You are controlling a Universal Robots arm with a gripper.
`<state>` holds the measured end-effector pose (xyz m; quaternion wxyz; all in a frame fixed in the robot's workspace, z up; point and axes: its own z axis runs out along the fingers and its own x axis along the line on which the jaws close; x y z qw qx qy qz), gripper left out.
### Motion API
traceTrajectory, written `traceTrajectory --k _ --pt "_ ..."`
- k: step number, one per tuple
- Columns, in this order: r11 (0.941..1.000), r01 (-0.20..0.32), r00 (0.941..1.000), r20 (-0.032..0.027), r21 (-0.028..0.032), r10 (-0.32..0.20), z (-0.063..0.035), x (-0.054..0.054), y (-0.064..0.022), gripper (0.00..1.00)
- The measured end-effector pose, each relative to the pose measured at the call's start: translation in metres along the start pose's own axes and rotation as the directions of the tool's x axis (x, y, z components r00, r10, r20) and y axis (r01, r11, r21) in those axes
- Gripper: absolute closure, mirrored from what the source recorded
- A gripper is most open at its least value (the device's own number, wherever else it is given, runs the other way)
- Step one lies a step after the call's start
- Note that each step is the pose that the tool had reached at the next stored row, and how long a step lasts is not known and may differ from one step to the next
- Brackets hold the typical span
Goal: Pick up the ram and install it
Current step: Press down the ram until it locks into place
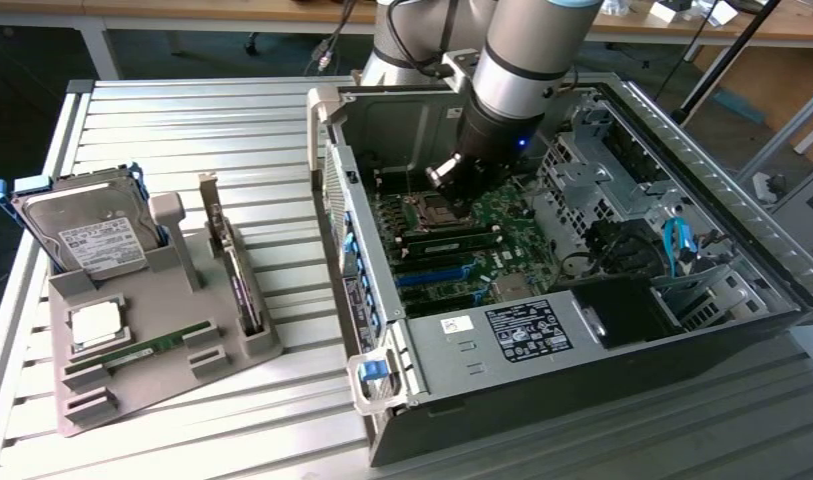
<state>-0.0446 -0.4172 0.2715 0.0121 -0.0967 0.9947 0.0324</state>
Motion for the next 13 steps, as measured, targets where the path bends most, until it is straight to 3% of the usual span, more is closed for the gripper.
traceTrajectory --k 2,6,9,13 --pt "0.9993 -0.039 0.9993 0.0025 0.0011 0.039 0.0002 0.0 0.0 0.88" --pt "0.9911 -0.133 0.991 0.0086 0.0035 0.133 0.0007 0.0 0.0 0.88" --pt "0.976 -0.218 0.976 0.0142 0.0051 0.217 0.001 0.0 -0.0001 0.88" --pt "0.976 -0.218 0.9759 0.0144 0.0051 0.218 0.001 0.0 -0.0001 0.88"
